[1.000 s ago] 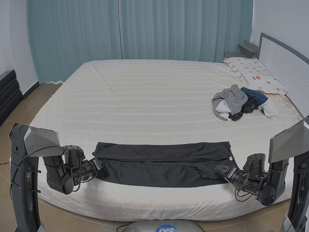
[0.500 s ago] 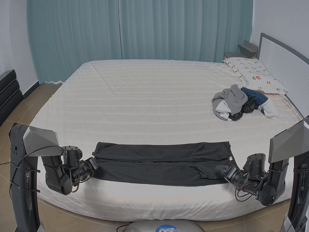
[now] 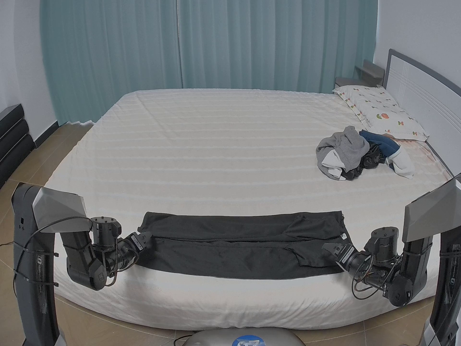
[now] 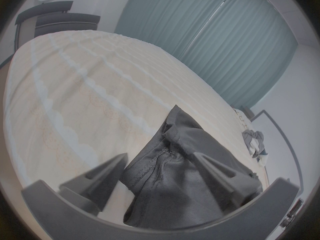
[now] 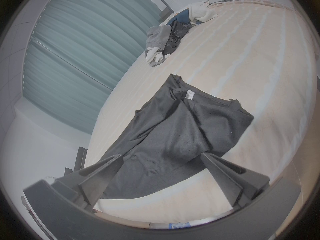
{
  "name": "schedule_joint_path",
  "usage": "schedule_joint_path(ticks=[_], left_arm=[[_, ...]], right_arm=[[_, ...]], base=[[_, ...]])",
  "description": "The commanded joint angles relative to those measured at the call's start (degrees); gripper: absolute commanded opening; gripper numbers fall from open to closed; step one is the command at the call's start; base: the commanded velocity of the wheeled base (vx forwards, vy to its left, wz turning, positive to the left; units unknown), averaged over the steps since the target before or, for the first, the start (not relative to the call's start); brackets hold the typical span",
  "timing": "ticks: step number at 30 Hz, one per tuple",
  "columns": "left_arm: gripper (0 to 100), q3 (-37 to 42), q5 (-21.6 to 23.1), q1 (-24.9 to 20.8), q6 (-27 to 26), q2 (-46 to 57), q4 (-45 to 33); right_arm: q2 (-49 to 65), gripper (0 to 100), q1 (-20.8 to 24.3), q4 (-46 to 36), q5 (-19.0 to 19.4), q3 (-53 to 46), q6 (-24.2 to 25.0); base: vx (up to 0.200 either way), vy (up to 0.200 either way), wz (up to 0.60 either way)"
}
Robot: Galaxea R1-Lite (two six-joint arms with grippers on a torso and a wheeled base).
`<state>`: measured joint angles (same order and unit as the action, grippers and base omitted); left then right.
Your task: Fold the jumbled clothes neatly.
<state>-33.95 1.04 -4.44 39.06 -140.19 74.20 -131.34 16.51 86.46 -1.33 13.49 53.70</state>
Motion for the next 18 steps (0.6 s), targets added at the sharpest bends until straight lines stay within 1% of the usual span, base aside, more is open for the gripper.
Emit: schedule_joint_path(ticks=[1, 3, 6, 9, 13, 14, 18], left_arm=[[100, 0.0, 0.7, 1.4, 5.2, 3.9, 0.0], [100, 0.0, 1.5, 2.3, 6.9, 5.7, -0.1], [100, 0.0, 3.7, 3.7, 7.4, 7.7, -0.4], [100, -0.5, 5.3, 4.7, 7.3, 8.6, -0.8], [100, -2.4, 6.9, 4.6, 5.2, 8.1, -3.5], [100, -4.0, 8.0, 4.5, 3.6, 7.9, -6.4], [100, -10.7, 10.9, 4.5, 0.5, 7.4, -16.5]], right_arm=[[3.0, 100, -0.9, 0.6, 0.1, -0.4, 0.0], [4.2, 100, -2.2, 0.6, 0.4, -0.2, 0.0], [4.6, 100, -4.4, 0.6, 1.5, 0.0, 0.0], [3.5, 100, -5.3, 0.5, 3.3, 0.4, 0.1], [1.7, 100, -5.1, 0.6, 3.6, 0.6, 0.1], [1.1, 100, -5.0, 0.6, 3.6, 0.6, 0.1], [0.0, 100, -4.9, 0.8, 3.7, 0.7, 0.0]], base=[[0.0, 0.0, 0.0], [0.0, 0.0, 0.0], [0.0, 0.0, 0.0], [0.0, 0.0, 0.0], [0.0, 0.0, 0.0], [0.0, 0.0, 0.0], [0.0, 0.0, 0.0]])
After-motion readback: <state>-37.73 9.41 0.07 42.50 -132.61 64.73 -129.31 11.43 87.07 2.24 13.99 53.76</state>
